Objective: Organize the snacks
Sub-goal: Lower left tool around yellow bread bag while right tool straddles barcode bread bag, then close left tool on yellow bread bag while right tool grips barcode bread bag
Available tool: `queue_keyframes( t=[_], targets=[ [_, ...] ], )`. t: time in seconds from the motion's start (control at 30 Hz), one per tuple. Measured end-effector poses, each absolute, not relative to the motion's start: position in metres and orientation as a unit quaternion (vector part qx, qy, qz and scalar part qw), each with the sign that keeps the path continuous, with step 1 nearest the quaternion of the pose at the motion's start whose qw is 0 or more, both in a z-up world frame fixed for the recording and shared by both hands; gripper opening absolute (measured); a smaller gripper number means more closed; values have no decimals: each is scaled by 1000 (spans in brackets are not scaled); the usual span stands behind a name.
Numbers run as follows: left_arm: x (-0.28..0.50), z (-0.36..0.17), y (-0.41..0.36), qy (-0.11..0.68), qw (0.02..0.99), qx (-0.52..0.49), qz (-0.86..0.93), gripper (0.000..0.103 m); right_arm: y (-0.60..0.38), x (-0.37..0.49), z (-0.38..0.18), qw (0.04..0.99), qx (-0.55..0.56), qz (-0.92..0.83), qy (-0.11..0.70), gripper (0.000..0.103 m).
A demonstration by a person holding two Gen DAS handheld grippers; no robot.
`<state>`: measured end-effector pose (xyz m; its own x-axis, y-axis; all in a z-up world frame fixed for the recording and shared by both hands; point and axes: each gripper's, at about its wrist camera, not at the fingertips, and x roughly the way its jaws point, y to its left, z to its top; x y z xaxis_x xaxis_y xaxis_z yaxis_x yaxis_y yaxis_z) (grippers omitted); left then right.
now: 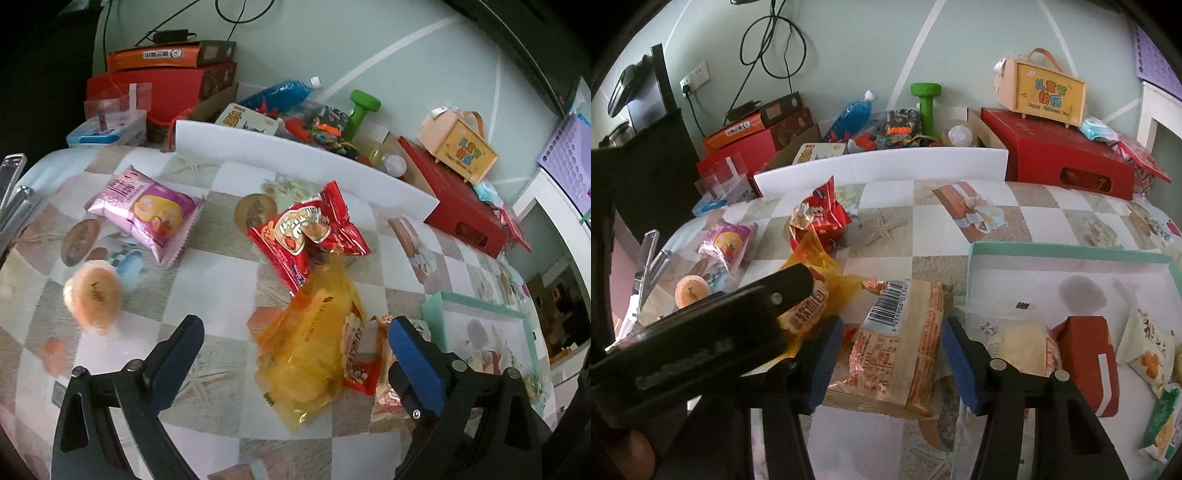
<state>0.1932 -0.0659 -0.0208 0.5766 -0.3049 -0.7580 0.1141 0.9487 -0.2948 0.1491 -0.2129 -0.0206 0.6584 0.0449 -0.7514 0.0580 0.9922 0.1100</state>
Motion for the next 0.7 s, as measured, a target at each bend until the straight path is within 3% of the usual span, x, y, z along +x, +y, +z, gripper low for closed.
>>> queue_keyframes(
  t=[0.07,0.2,0.3,0.7],
  targets=[
    [195,-24,-70,446,883,-96,-113,84,-211,149,-22,908,56,-5,416,59],
    [197,-31,-75,456,877,-93,-122,75,-208,150,-24,906,46,-4,420,59],
    [197,-33,-78,458,873,-98,-134,61,-208,150,-24,906,46,-2,420,59],
    [195,-36,-66,466,863,-133,-143,57,-205,150,-26,904,32,-3,426,59]
  ],
)
